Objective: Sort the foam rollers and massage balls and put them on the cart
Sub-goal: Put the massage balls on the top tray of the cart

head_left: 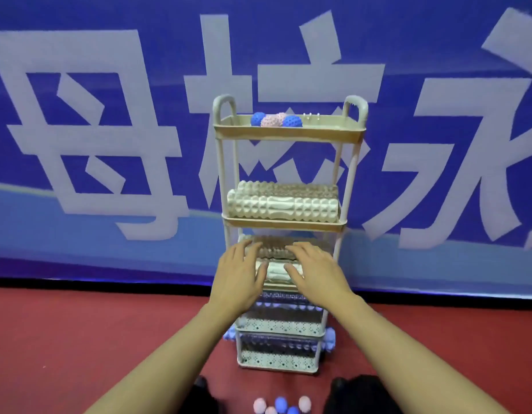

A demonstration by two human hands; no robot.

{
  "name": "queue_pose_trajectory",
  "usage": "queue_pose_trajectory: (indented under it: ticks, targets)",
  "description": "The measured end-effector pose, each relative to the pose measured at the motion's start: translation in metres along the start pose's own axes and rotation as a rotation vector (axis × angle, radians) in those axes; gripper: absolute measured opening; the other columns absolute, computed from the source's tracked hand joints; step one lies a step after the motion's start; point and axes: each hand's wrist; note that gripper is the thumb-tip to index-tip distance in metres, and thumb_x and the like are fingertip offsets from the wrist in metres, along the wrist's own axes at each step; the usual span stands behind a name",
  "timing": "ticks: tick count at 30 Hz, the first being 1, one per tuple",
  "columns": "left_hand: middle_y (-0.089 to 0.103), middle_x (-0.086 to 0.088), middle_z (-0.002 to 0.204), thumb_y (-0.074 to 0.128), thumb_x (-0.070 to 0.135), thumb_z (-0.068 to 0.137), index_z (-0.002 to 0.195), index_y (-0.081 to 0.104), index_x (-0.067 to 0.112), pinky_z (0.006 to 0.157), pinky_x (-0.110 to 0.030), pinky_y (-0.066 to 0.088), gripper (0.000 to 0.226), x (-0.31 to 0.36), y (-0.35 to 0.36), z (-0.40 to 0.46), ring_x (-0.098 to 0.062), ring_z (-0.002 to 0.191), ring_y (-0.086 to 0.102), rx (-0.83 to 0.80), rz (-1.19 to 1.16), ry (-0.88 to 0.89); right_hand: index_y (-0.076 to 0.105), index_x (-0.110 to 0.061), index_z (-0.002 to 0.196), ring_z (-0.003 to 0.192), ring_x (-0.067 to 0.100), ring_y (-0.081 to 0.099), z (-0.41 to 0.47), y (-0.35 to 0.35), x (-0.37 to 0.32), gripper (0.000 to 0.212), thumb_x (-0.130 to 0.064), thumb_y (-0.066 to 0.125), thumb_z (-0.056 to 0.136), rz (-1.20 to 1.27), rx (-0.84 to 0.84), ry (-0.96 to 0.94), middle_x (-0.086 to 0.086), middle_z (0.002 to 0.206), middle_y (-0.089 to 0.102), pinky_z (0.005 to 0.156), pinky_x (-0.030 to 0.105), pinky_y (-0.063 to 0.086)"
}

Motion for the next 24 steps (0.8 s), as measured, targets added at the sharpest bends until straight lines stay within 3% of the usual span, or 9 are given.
queue_pose_trajectory:
  ticks: [7, 14, 18, 24]
  targets:
    - [0.052, -0.009, 0.142, 0.052, 0.040, 0.099, 0.141, 0.052, 0.014, 0.102, -0.043, 0.042, 0.049, -0.017, 0.099, -0.115, -0.031, 0.124, 0.052, -0.274, -0.011, -0.054, 0.042, -0.026, 0.148, 0.135, 0.019, 0.045, -0.100, 0.123, 0.010, 0.053, -0.050, 0.041, 0.101, 0.033, -0.323, 0.114, -0.005, 0.148, 0.044, 0.110, 0.035, 0.035]
    - [0.038, -0.003, 0.152, 0.037, 0.048, 0.102, 0.152, 0.036, 0.023, 0.107, -0.039, 0.037, 0.055, -0.044, 0.204, -0.202, -0.027, 0.133, 0.044, -0.670, 0.023, -0.202, 0.042, -0.029, 0.146, 0.129, 0.022, 0.048, -0.193, 0.234, 0.032, 0.052, -0.050, 0.043, 0.099, 0.083, -0.639, 0.298, -0.005, 0.145, 0.046, 0.107, 0.037, 0.039]
    - [0.037, -0.003, 0.148, 0.037, 0.046, 0.102, 0.150, 0.034, 0.023, 0.102, -0.040, 0.041, 0.053, -0.058, 0.264, -0.235, -0.028, 0.128, 0.044, -0.854, -0.007, -0.290, 0.042, -0.030, 0.146, 0.127, 0.023, 0.050, -0.231, 0.294, 0.042, 0.053, -0.053, 0.044, 0.098, 0.116, -0.798, 0.394, -0.005, 0.143, 0.047, 0.104, 0.037, 0.041]
    - [0.048, -0.014, 0.139, 0.049, 0.037, 0.103, 0.144, 0.043, 0.014, 0.103, -0.044, 0.041, 0.048, -0.083, 0.357, -0.275, -0.038, 0.127, 0.048, -1.003, -0.219, -0.624, 0.040, -0.025, 0.148, 0.133, 0.025, 0.047, -0.256, 0.384, 0.057, 0.058, -0.051, 0.051, 0.097, 0.201, -0.949, 0.530, 0.001, 0.149, 0.045, 0.108, 0.035, 0.039]
Point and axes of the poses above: each hand's wrist, its own z-axis towards the middle knuckle, its own y-axis out of the palm, x = y × z
